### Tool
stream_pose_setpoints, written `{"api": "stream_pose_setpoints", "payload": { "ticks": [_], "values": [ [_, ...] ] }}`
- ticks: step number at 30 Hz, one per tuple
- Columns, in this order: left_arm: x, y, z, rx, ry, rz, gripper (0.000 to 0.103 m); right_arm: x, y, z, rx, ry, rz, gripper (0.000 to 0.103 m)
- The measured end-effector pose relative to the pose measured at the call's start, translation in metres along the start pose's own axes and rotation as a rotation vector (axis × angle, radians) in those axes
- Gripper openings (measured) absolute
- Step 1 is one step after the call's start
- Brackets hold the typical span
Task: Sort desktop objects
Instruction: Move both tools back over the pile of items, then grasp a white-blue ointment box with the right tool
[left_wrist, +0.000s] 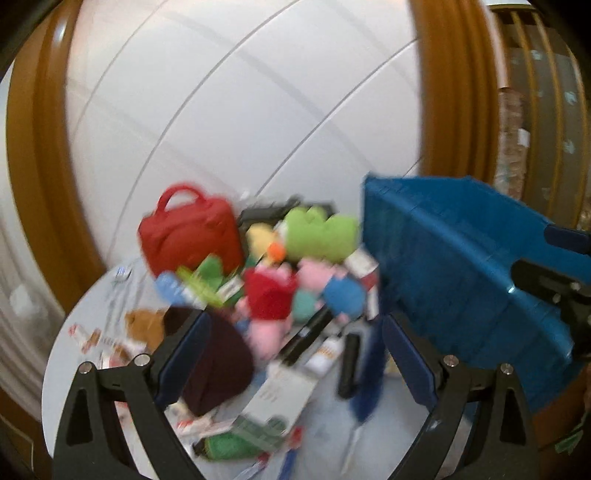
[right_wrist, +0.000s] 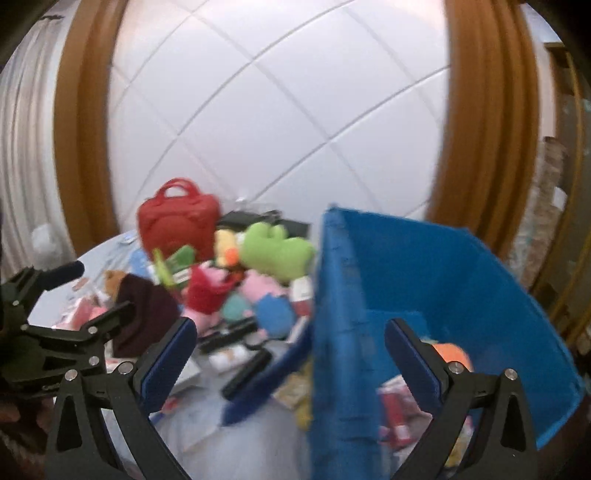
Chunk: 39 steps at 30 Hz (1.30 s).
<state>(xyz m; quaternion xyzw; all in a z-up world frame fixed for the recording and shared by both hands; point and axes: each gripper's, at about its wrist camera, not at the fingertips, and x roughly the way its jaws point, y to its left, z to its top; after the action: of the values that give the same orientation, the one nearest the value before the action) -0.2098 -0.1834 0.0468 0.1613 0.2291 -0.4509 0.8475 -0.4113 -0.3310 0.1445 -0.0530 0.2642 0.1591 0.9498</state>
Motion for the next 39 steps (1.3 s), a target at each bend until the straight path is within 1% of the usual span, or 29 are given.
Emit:
{"api": "stream_pose_setpoints", "payload": {
  "ticks": [1,2,4,6,9,14,16,17,18,19,21,22,24,26,28,29,32,33,34,35,36,37,38,39],
  "values": [
    [0.005,0.012,-0.008,-0.006,0.024,0.010,0.095,0.007,0.009,-0.002,-0.005,0.015,0.016,0.103],
    [0.013,0.027,-0.021,-0.008,0.065,0.026,0.095,0.016,0.019,-0.005,-0.012,0.035,0.033,0.103],
    [0.026,0.048,-0.041,-0.009,0.133,0.051,0.095,0.038,0.037,-0.016,-0.024,0.093,0.064,0.103],
    [0.043,0.070,-0.067,-0.020,0.211,0.081,0.095,0.062,0.051,-0.031,-0.015,0.167,0.092,0.103],
    [0.066,0.098,-0.107,-0.055,0.322,0.096,0.095,0.097,0.065,-0.057,0.011,0.277,0.124,0.103],
    [0.090,0.121,-0.164,-0.094,0.446,0.084,0.095,0.144,0.077,-0.104,0.061,0.440,0.124,0.103],
    [0.100,0.124,-0.182,-0.088,0.485,0.058,0.087,0.157,0.079,-0.124,0.078,0.505,0.113,0.103],
    [0.107,0.122,-0.191,-0.080,0.512,0.056,0.087,0.163,0.080,-0.133,0.081,0.534,0.106,0.103],
    [0.112,0.121,-0.196,-0.075,0.528,0.055,0.083,0.168,0.081,-0.141,0.085,0.562,0.099,0.103],
    [0.116,0.119,-0.201,-0.069,0.539,0.041,0.078,0.173,0.081,-0.148,0.087,0.581,0.092,0.103],
    [0.124,0.115,-0.211,-0.062,0.567,0.011,0.073,0.177,0.084,-0.158,0.091,0.617,0.095,0.103],
    [0.127,0.112,-0.215,-0.056,0.574,-0.008,0.068,0.177,0.086,-0.160,0.092,0.625,0.104,0.103],
    [0.133,0.105,-0.222,-0.040,0.591,-0.054,0.060,0.176,0.093,-0.165,0.087,0.635,0.109,0.103],
    [0.139,0.097,-0.226,-0.025,0.597,-0.084,0.057,0.177,0.100,-0.166,0.082,0.641,0.106,0.103],
    [0.145,0.092,-0.230,-0.012,0.610,-0.101,0.057,0.179,0.108,-0.168,0.083,0.650,0.118,0.103],
    [0.145,0.088,-0.231,-0.009,0.614,-0.124,0.057,0.180,0.113,-0.169,0.086,0.656,0.129,0.102],
    [0.151,0.078,-0.236,0.020,0.624,-0.153,0.057,0.188,0.128,-0.172,0.083,0.673,0.140,0.092],
    [0.152,0.075,-0.237,0.022,0.621,-0.169,0.056,0.190,0.133,-0.173,0.087,0.680,0.148,0.085],
    [0.154,0.074,-0.237,0.031,0.612,-0.173,0.051,0.192,0.138,-0.175,0.090,0.689,0.156,0.081],
    [0.155,0.071,-0.236,0.051,0.607,-0.164,0.047,0.195,0.145,-0.177,0.086,0.700,0.166,0.074],
    [0.156,0.070,-0.235,0.062,0.606,-0.167,0.033,0.200,0.153,-0.181,0.082,0.714,0.178,0.068],
    [0.156,0.070,-0.234,0.049,0.610,-0.185,0.028,0.204,0.159,-0.185,0.079,0.728,0.187,0.065],
    [0.156,0.072,-0.234,0.035,0.613,-0.189,0.028,0.208,0.166,-0.190,0.080,0.746,0.200,0.062],
    [0.156,0.073,-0.234,0.023,0.615,-0.187,0.026,0.212,0.172,-0.194,0.087,0.759,0.204,0.062]
  ]
}}
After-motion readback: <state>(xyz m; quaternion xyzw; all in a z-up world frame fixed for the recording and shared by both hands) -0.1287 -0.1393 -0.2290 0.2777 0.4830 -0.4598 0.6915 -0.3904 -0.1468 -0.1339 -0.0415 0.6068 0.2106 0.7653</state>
